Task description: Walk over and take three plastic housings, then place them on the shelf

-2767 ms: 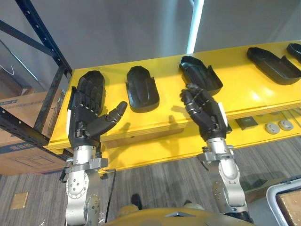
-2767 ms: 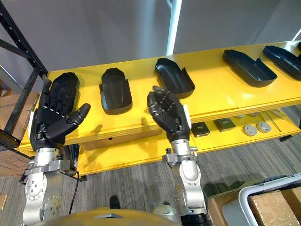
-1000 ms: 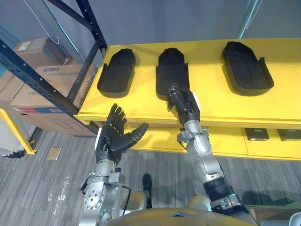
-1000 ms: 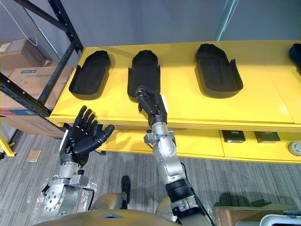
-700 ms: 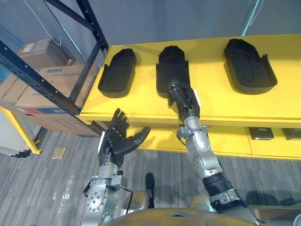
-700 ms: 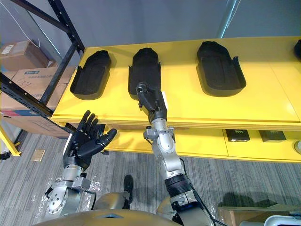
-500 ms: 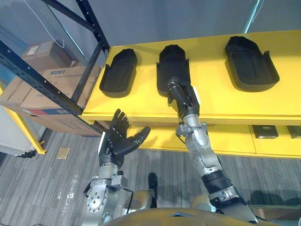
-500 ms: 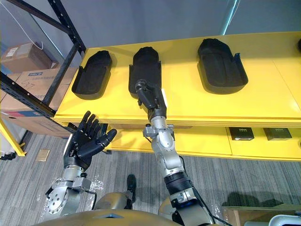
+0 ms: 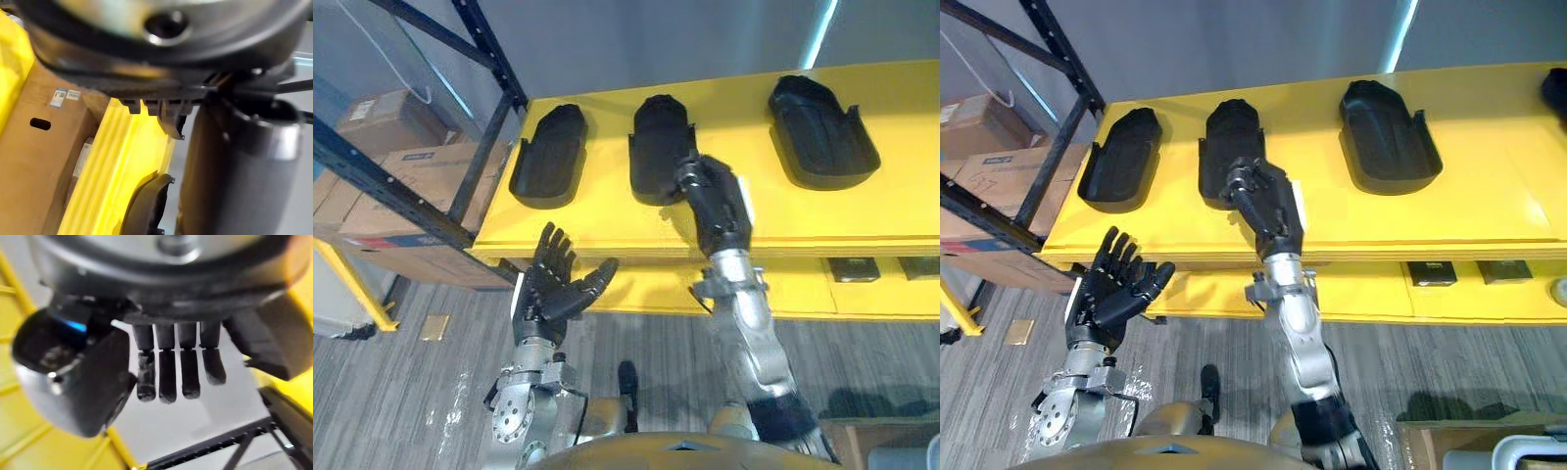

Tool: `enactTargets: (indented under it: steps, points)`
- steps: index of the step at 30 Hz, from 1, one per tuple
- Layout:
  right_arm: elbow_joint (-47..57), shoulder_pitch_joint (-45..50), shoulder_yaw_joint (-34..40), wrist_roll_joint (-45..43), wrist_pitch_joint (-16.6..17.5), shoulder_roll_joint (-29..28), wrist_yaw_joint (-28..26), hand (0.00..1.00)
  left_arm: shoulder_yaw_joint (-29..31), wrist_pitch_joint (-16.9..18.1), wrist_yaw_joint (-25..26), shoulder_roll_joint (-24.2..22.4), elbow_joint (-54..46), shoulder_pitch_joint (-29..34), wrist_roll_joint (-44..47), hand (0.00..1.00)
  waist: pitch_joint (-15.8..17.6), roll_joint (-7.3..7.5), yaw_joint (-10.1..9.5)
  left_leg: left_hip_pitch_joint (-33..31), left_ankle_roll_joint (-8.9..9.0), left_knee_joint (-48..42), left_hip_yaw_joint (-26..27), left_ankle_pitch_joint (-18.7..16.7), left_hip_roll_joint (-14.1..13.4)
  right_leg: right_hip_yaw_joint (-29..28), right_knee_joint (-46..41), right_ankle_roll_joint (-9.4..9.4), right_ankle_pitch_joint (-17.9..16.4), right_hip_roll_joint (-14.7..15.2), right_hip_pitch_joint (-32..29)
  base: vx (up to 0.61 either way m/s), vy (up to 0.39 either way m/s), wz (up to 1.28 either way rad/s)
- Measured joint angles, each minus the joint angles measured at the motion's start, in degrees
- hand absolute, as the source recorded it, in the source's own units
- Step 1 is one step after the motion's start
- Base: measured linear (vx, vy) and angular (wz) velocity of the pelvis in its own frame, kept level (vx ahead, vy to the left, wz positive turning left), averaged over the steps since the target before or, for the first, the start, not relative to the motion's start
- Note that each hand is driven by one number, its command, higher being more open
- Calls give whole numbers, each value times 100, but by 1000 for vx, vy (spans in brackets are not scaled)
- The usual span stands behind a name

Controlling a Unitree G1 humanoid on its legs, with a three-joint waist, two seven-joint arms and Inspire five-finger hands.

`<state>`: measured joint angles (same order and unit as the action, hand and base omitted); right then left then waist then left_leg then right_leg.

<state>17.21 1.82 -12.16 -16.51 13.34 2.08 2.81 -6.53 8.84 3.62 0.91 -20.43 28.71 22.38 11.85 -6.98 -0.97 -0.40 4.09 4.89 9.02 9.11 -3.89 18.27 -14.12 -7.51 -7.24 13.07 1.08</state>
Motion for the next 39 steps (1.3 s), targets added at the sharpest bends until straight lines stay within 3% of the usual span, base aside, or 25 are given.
enactTargets:
  steps: [4,8,9,17,21,28,33,39]
  points:
    - [660,690,512,-104,-194,25,-261,100,420,112,9,0,-51,-157,36,100,-253,358,161,176,40,18,295,-152,-137,-223,572,19,263,-214,249,57,-17,-40]
    - [656,1211,901,-827,-718,83,-478,100,563,148,-3,-13,-240,-248,250,100,-314,473,284,282,71,20,502,-254,-186,-377,906,24,443,-322,375,12,-2,-28]
    - [497,2217,1769,-1374,-935,21,-516,100,736,363,-200,-26,-483,-346,255,100,-502,736,592,385,2,23,842,-294,-172,-682,1235,-12,687,-333,414,-2,-4,-6]
    - [233,2075,1710,-1357,-909,22,-582,100,770,363,-96,-24,-479,-348,244,100,-544,813,581,376,-8,21,786,-278,-168,-659,1226,-11,692,-336,424,0,0,2]
    - [-149,1546,1684,-1311,-908,68,-794,100,905,363,136,-42,-470,-442,175,100,-466,773,557,263,15,22,466,-200,-162,-354,1210,0,682,-348,514,-27,-3,36]
    - [-843,-58,1187,-368,-642,529,-1267,100,1157,317,455,-108,-462,-603,-267,100,-339,577,206,117,-34,22,289,-80,-187,208,1129,55,620,-337,660,-42,-1,40]
    - [-1483,-984,746,-184,-639,480,-1341,100,1188,161,435,-104,-462,-626,-266,100,-282,667,-16,140,-43,22,209,9,-170,380,1135,62,613,-318,802,3,2,21]
    - [-2019,-1762,601,91,-641,473,-853,100,1126,-141,358,-103,-330,-628,-267,100,-231,701,-120,100,-94,24,36,66,-84,552,1134,36,629,-267,874,-16,18,15]
